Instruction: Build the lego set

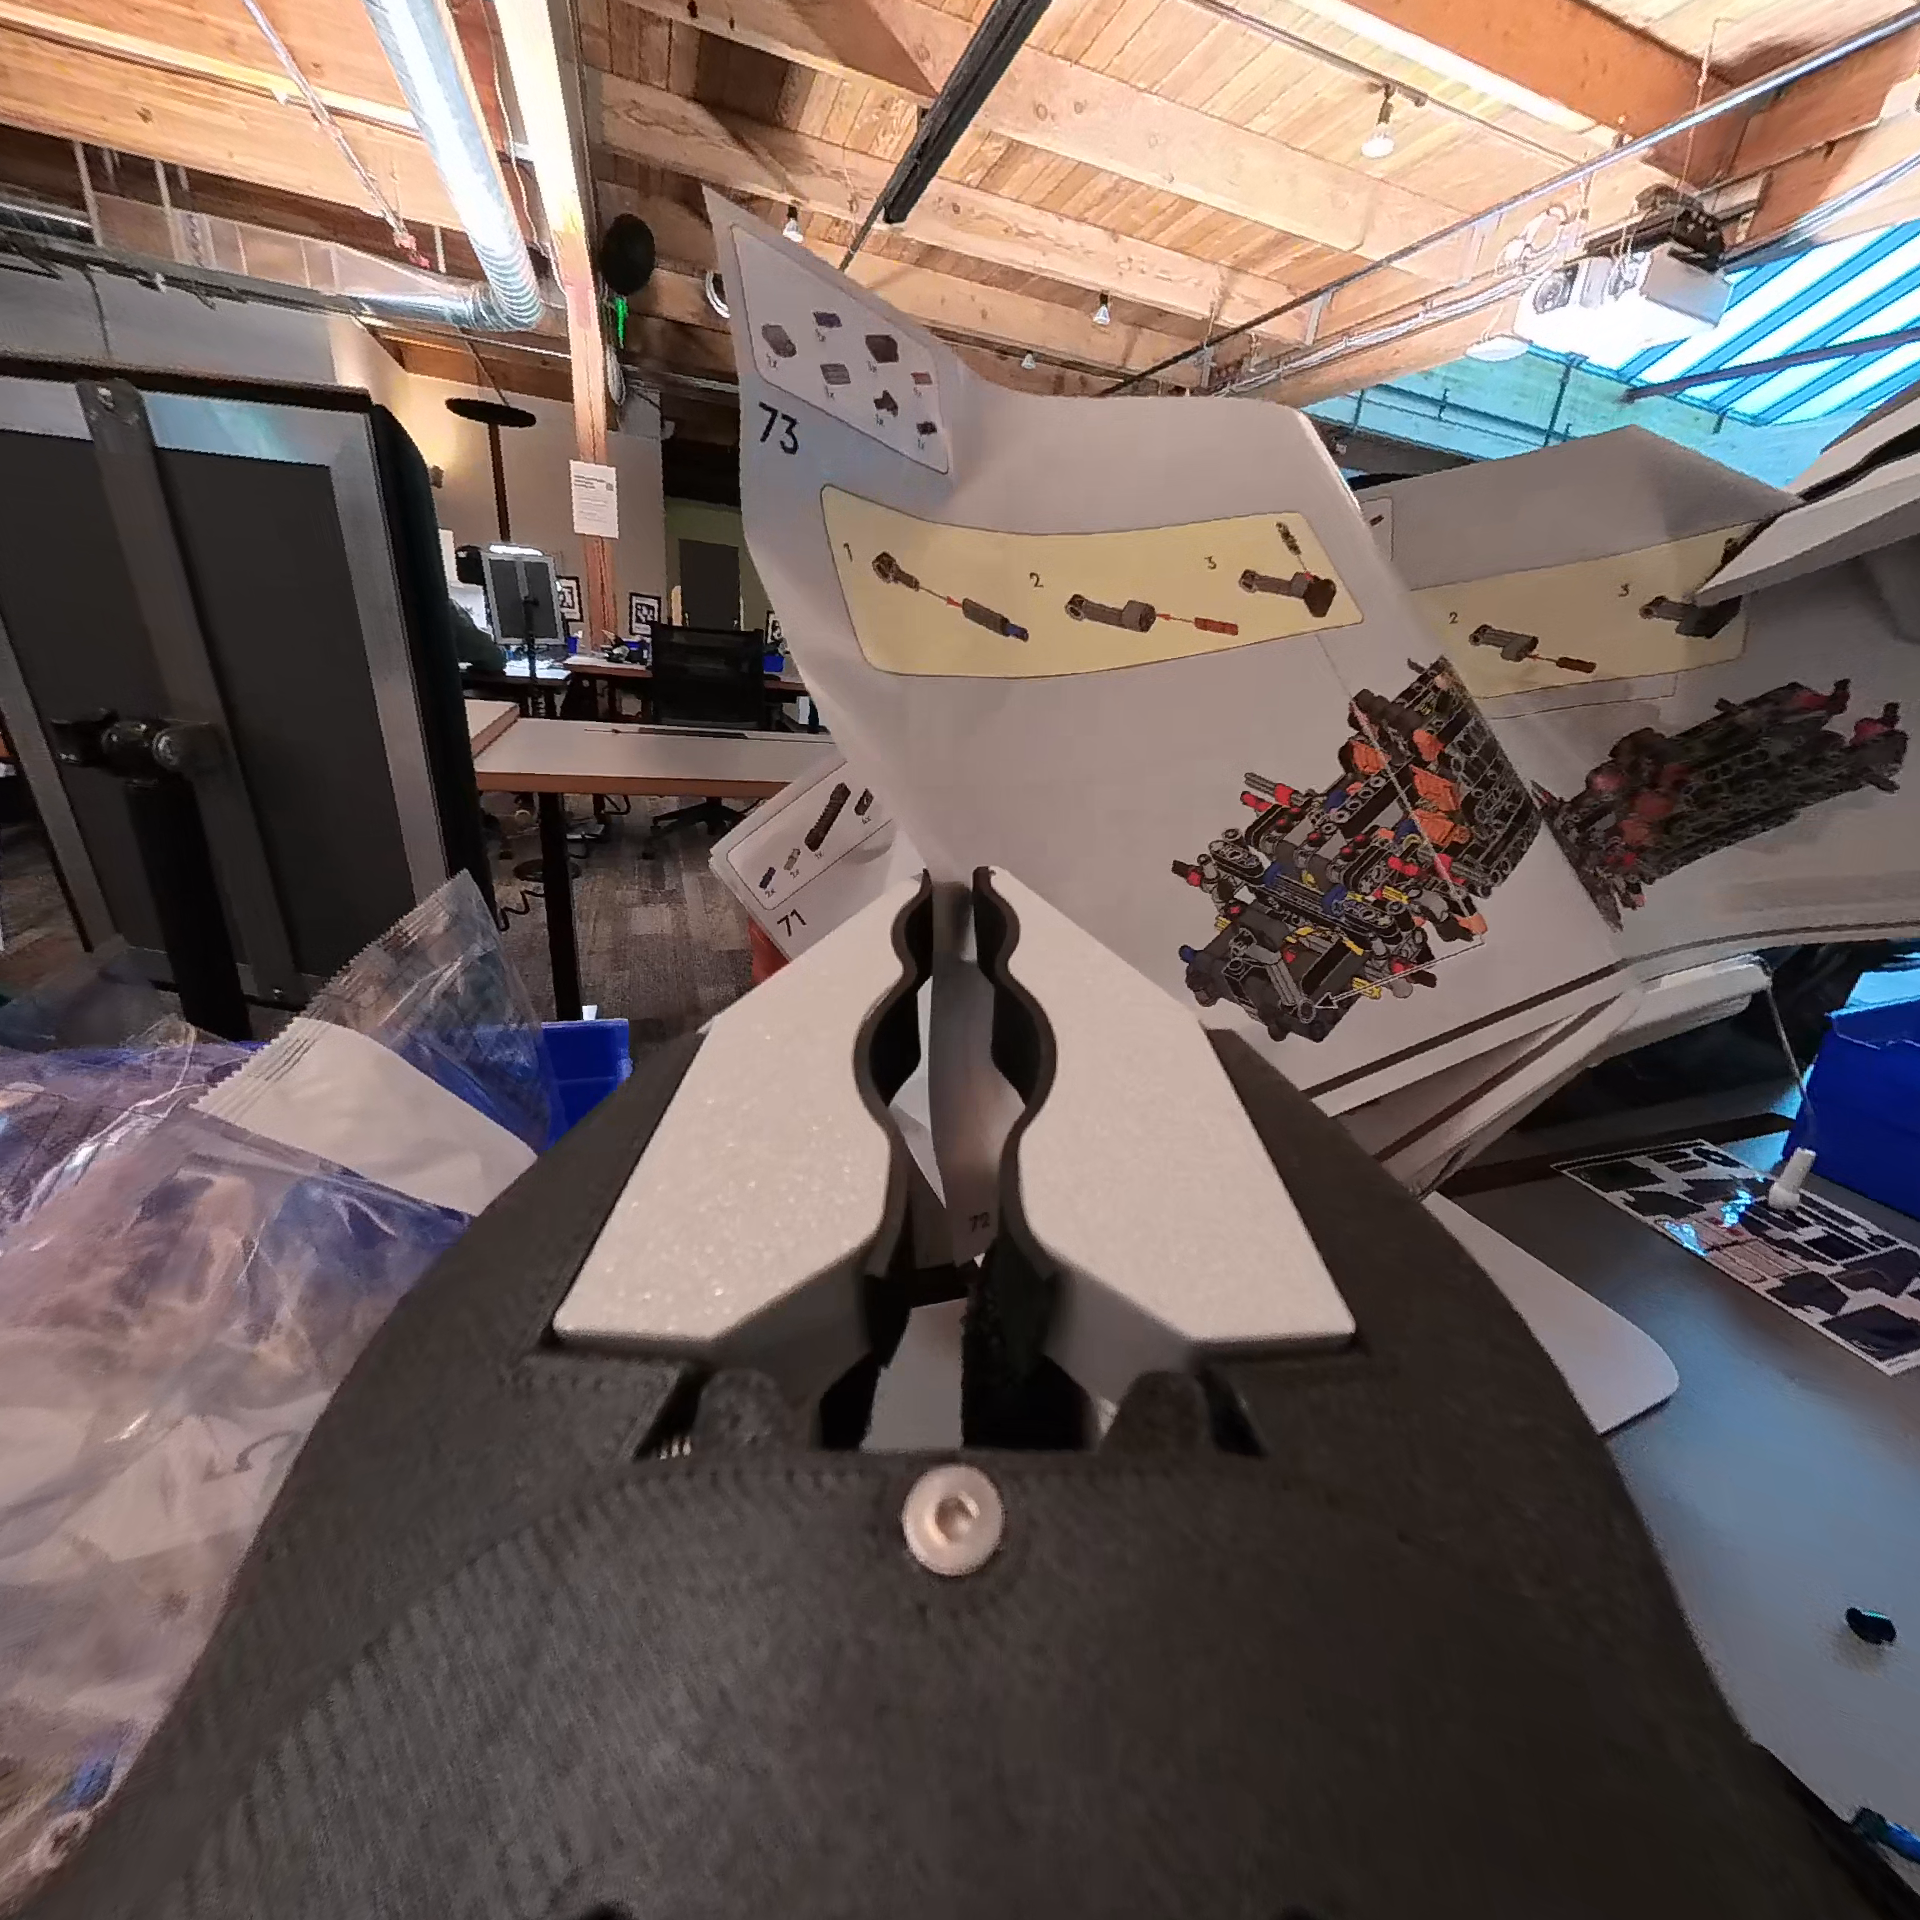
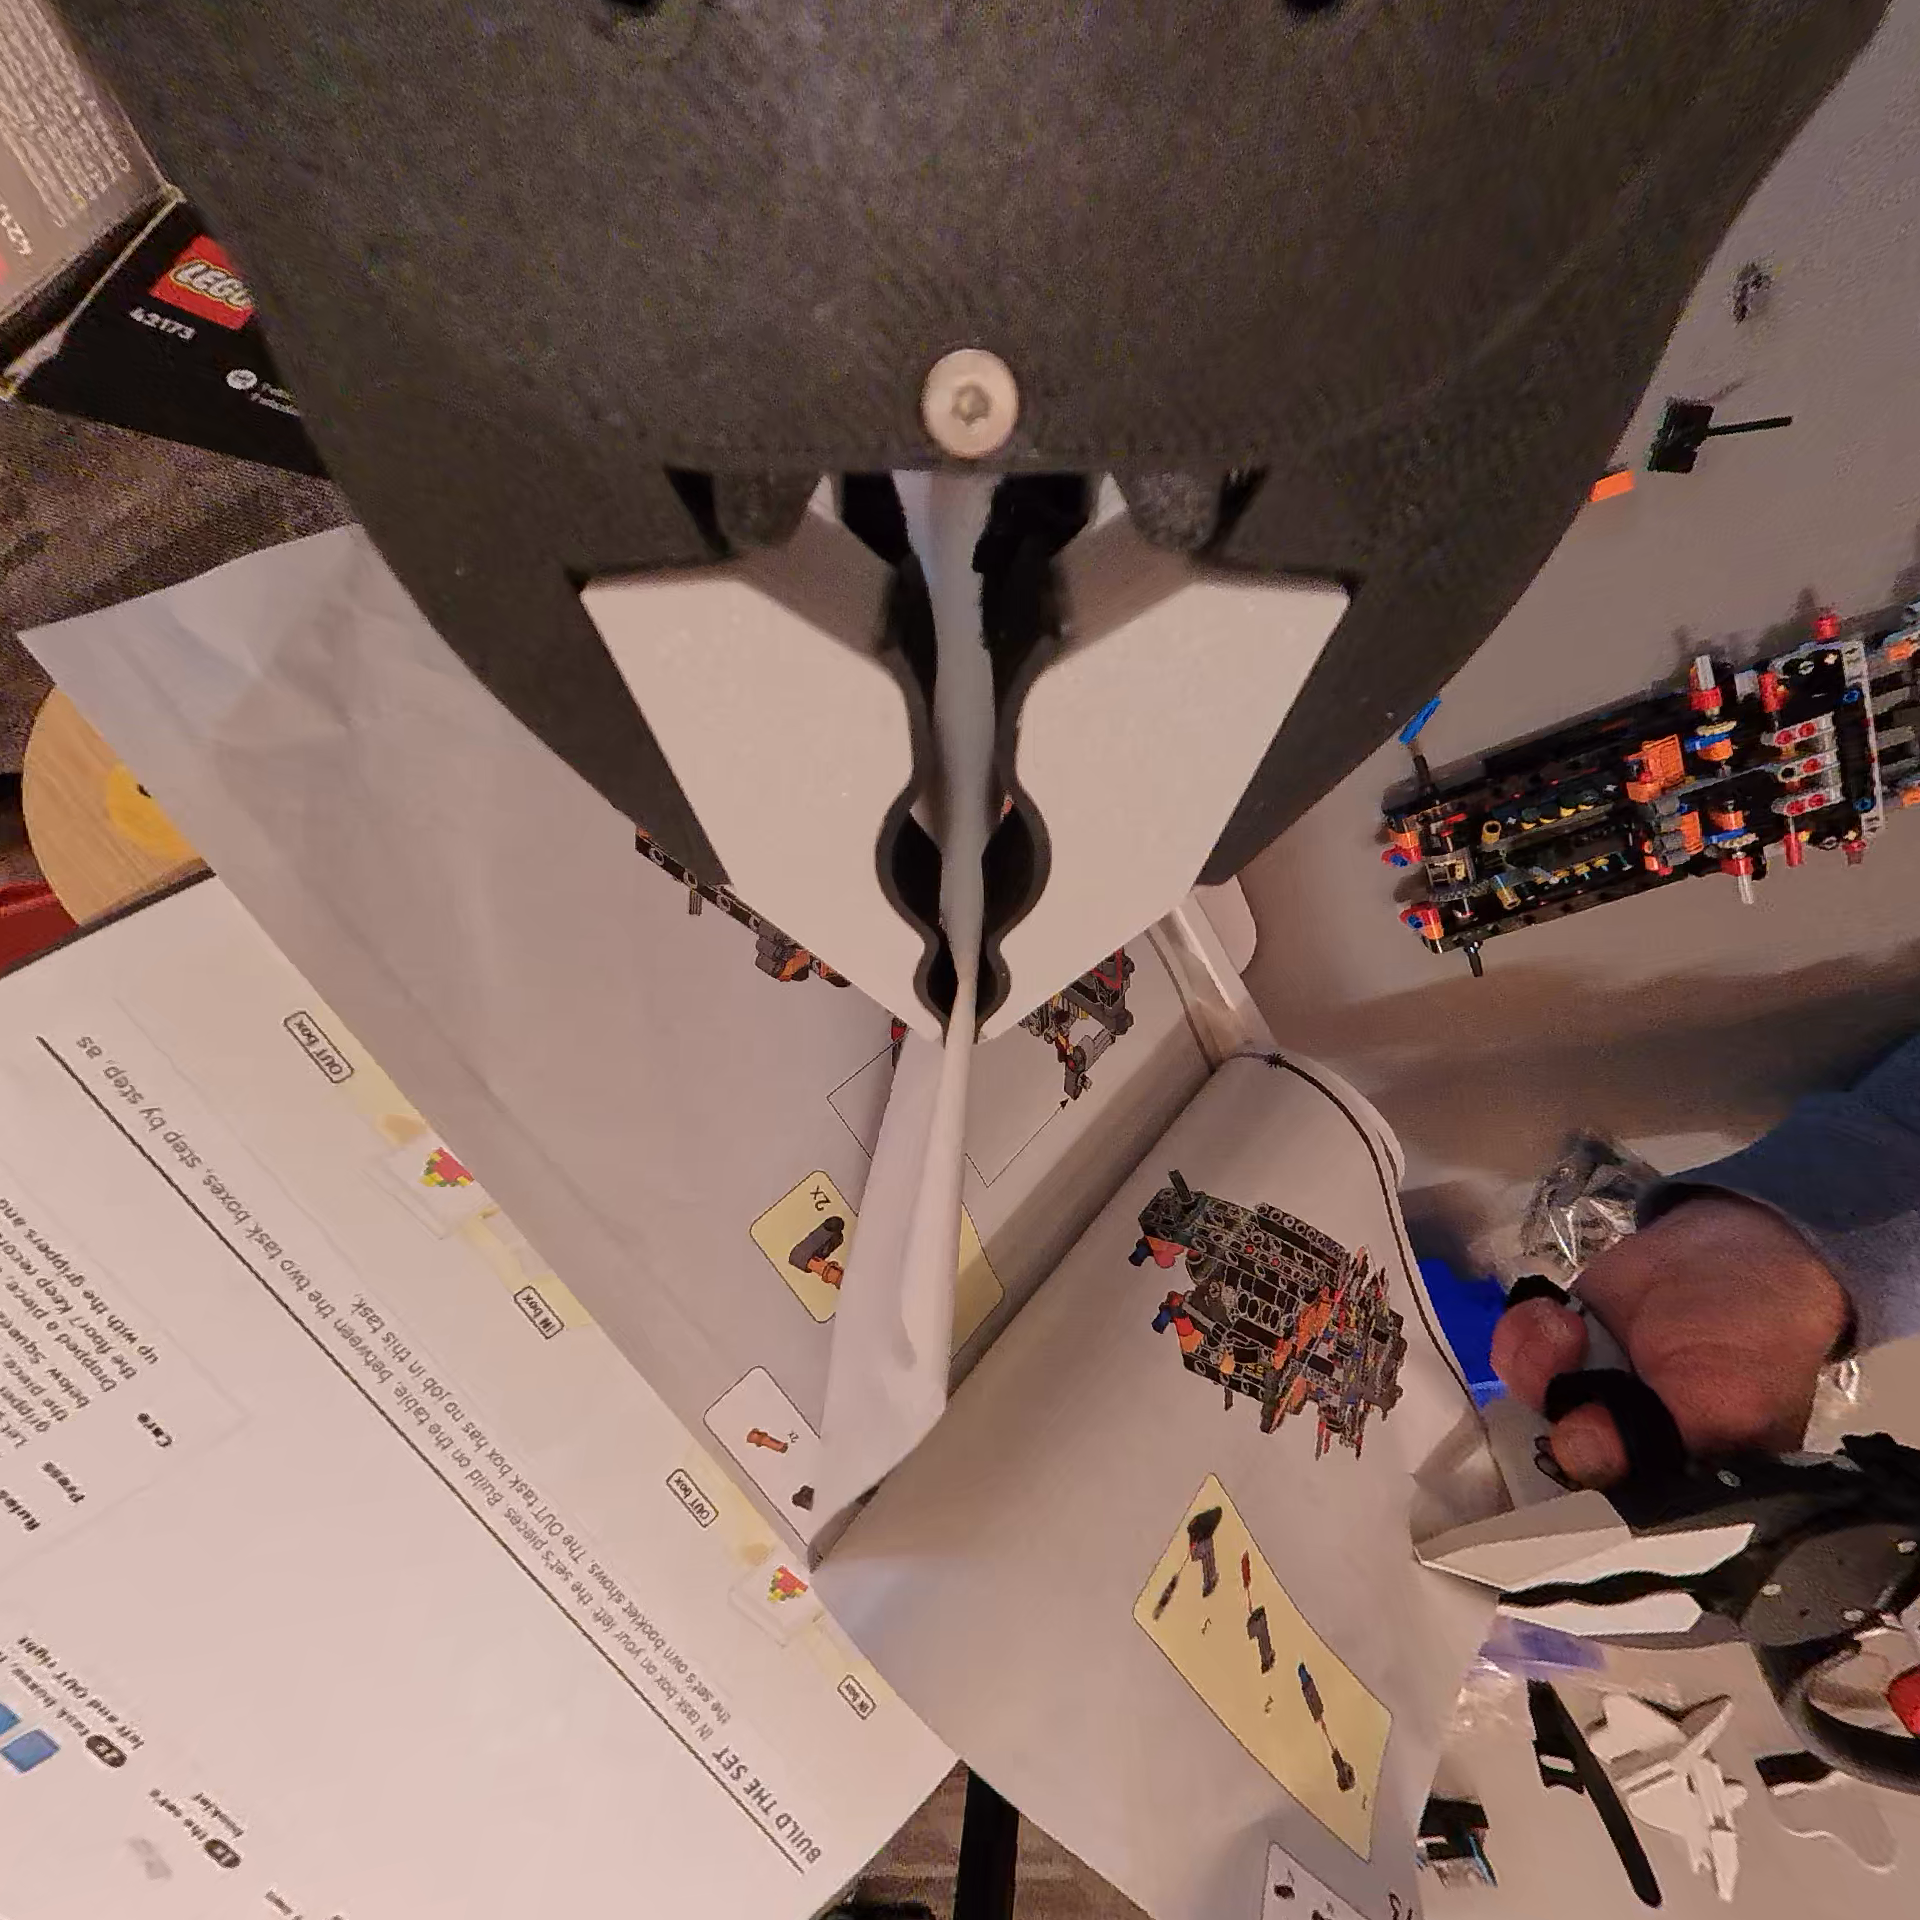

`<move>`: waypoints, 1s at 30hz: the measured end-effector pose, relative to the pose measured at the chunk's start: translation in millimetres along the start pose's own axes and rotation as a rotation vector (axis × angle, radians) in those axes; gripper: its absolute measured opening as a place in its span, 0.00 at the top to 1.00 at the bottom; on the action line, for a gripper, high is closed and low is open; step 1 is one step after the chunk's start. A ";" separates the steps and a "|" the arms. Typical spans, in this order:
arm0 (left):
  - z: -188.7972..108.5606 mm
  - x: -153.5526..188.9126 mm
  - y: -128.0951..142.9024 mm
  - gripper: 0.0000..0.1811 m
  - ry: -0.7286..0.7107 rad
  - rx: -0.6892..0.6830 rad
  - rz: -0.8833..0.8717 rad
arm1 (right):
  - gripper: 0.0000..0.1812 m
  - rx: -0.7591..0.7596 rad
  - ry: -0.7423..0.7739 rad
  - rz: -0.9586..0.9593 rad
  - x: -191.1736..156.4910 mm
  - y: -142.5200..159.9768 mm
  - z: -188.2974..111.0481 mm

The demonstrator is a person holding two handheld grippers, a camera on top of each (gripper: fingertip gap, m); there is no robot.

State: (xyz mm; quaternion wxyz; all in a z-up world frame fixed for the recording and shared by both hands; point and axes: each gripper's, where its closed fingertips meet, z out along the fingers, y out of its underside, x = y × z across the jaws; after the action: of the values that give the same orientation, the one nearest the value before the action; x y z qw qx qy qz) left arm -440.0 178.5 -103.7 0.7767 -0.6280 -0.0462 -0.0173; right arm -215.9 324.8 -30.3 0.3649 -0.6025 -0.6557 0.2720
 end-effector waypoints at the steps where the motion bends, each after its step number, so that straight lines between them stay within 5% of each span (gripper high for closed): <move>1: -0.2 -0.4 -0.3 0.98 -0.001 0.000 -0.001 | 1.00 -0.007 0.000 -0.001 -0.2 0.0 0.5; 14: -1.5 -1.9 -2.1 0.97 -0.005 0.001 -0.007 | 1.00 0.001 -0.052 0.019 -11.0 -5.8 2.2; 22: -14.0 -10.4 -36.1 0.79 -0.117 0.092 0.100 | 1.00 0.086 -0.241 0.069 -53.8 -41.5 19.1; 26: -21.8 19.0 -63.9 0.74 -0.075 0.153 0.281 | 1.00 0.125 -0.305 0.089 -72.8 -64.1 34.7; 30: -21.1 99.0 -61.8 0.67 0.242 0.140 0.432 | 1.00 0.179 -0.327 0.118 -84.6 -88.9 51.7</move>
State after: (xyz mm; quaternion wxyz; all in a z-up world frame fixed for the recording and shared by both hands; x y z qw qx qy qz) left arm -345.7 147.9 -38.6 0.8039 -0.5612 0.1812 0.0770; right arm -309.5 234.3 -2.6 0.2892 -0.5528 -0.6429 0.4444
